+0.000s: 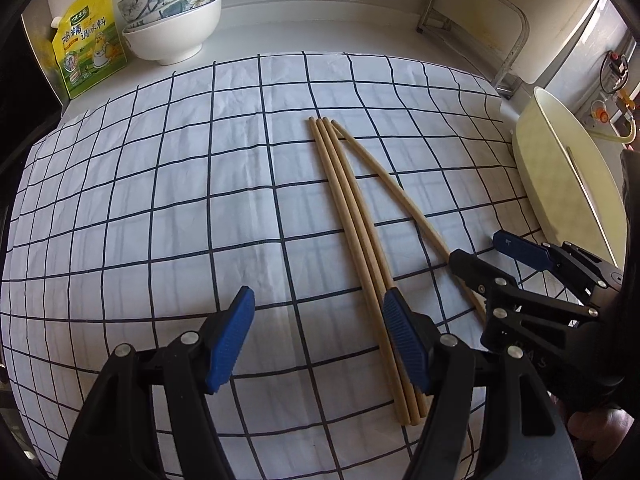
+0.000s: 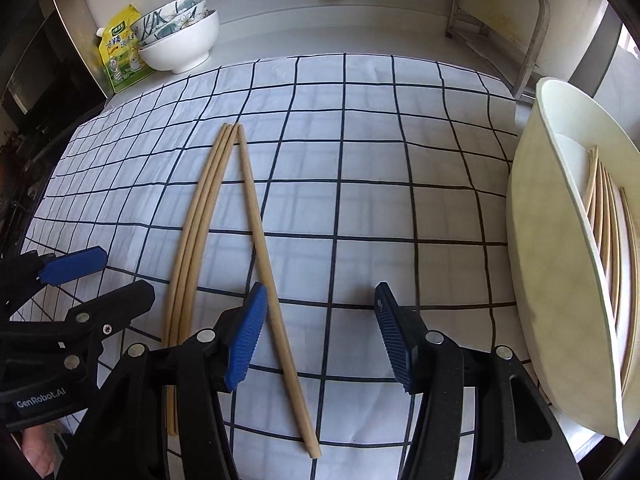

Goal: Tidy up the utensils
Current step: 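Lower both open tools onto chopsticks in the pile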

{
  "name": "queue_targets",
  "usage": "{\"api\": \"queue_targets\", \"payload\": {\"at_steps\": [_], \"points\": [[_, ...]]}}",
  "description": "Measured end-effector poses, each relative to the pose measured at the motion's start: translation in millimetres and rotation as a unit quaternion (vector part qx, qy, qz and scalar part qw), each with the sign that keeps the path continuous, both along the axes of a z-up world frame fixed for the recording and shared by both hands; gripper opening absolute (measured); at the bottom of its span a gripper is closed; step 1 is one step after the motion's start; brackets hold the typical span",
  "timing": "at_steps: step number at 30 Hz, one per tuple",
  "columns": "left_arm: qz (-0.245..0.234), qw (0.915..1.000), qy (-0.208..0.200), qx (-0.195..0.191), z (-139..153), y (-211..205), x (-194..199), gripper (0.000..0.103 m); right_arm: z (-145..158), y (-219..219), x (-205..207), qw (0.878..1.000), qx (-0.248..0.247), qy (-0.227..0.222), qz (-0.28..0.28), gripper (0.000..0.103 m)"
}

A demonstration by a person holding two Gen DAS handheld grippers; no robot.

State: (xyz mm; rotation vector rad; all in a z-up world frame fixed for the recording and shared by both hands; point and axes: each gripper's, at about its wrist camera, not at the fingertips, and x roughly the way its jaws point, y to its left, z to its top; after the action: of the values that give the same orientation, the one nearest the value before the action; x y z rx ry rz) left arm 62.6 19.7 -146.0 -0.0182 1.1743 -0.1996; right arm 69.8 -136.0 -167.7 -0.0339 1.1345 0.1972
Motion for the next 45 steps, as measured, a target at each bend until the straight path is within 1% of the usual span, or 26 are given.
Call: {"api": "queue_targets", "payload": {"at_steps": [3,9,13,17,22,30,34,41,43,45], "points": [[-0.002,0.9999,0.000,0.014,-3.4,-4.9,-0.1,0.066,3.4,-0.5,-1.6,1.000,0.003,-0.006,0.004,0.053],[0.000,0.9996,0.011,0.026,-11.8,-9.6,1.4,0.066,5.2,-4.2,-0.5,1.000,0.007,-0.007,0.001,0.053],[0.005,0.9993,0.010,0.035,-13.2,-11.5,1.8,0.066,6.4,-6.9,0.6,1.000,0.008,-0.008,0.000,0.053],[0.009,0.9983,0.017,0.055,-18.4,-19.0,6.2,0.071,6.6,-8.7,0.9,1.000,0.008,-0.007,-0.001,0.053],[0.023,0.9978,0.012,0.061,-19.5,-13.6,7.9,0.072,6.3,-6.1,0.2,1.000,0.010,-0.008,0.012,0.053],[0.059,0.9958,0.015,0.068,-20.1,20.8,11.2,0.075,4.2,1.5,3.2,0.999,0.014,-0.005,0.028,0.053],[0.070,0.9957,0.016,0.058,-20.0,33.8,13.6,0.073,-0.8,6.5,6.0,0.999,0.004,0.000,0.038,0.053],[0.062,0.9963,0.006,0.059,-20.4,19.6,34.4,0.073,-6.2,15.4,6.4,0.998,-0.021,-0.009,0.052,0.053],[0.058,0.9964,0.002,0.062,-20.5,12.0,33.5,0.073,-7.3,17.8,4.2,0.998,-0.032,-0.015,0.058,0.053],[0.053,0.9966,-0.005,0.063,-19.1,5.6,27.8,0.071,-7.8,19.7,1.6,0.997,-0.037,-0.022,0.064,0.051]]}}
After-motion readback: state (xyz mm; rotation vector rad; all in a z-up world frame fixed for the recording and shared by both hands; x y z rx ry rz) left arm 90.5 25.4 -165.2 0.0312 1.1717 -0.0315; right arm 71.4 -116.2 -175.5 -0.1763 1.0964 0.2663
